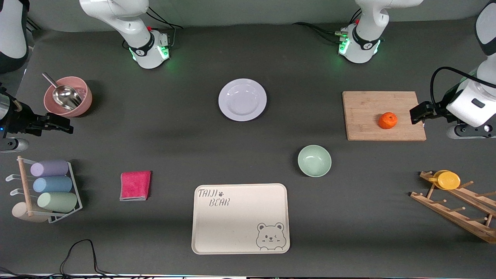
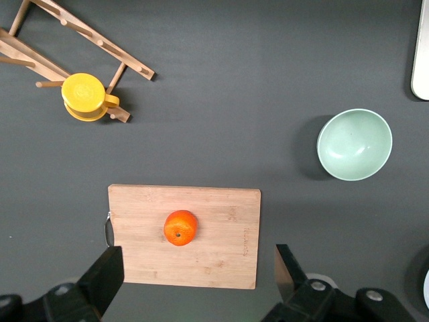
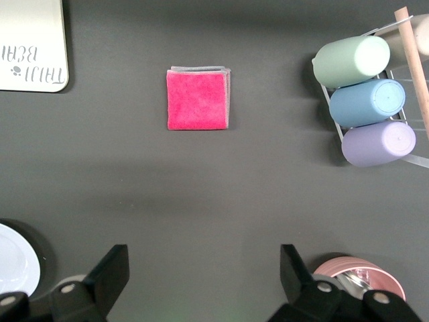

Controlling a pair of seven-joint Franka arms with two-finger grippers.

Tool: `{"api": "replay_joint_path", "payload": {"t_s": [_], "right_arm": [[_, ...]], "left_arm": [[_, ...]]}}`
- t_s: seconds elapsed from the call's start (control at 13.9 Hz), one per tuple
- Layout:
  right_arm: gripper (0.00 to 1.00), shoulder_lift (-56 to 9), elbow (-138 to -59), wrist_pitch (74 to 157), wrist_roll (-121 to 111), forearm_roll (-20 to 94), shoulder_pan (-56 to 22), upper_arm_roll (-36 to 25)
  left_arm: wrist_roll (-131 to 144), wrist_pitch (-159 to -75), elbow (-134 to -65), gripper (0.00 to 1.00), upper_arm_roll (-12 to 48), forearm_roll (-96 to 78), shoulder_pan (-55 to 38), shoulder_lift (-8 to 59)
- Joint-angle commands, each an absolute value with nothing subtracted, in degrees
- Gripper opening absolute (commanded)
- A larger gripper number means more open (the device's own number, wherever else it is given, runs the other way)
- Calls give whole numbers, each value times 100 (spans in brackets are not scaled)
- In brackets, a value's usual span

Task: Place orange and plate with both arms
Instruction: 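Raise both grippers from rest and move them toward the table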

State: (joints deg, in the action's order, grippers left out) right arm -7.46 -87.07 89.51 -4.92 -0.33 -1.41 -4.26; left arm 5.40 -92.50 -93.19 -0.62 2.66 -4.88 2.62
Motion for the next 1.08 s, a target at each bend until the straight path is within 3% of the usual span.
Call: {"api": "replay_joint_path", "payload": {"t_s": [0.0, 0.65, 0.72, 1.01], "right_arm": [[100, -519, -8868, 8851, -90, -53, -114, -387], [100, -501, -8912, 8859, -79, -27, -149, -378], [100, -379, -9060, 8868, -79, -18, -149, -378], [100, 1165, -10737, 9289, 507, 35, -429, -360]], "left_arm": [[633, -8923, -9097, 100, -105, 308, -554, 333], [475, -8527, -9053, 100, -342, 308, -536, 273], [457, -8430, -9061, 100, -404, 308, -536, 185], [-87, -7841, -9630, 100, -615, 325, -160, -858]]}}
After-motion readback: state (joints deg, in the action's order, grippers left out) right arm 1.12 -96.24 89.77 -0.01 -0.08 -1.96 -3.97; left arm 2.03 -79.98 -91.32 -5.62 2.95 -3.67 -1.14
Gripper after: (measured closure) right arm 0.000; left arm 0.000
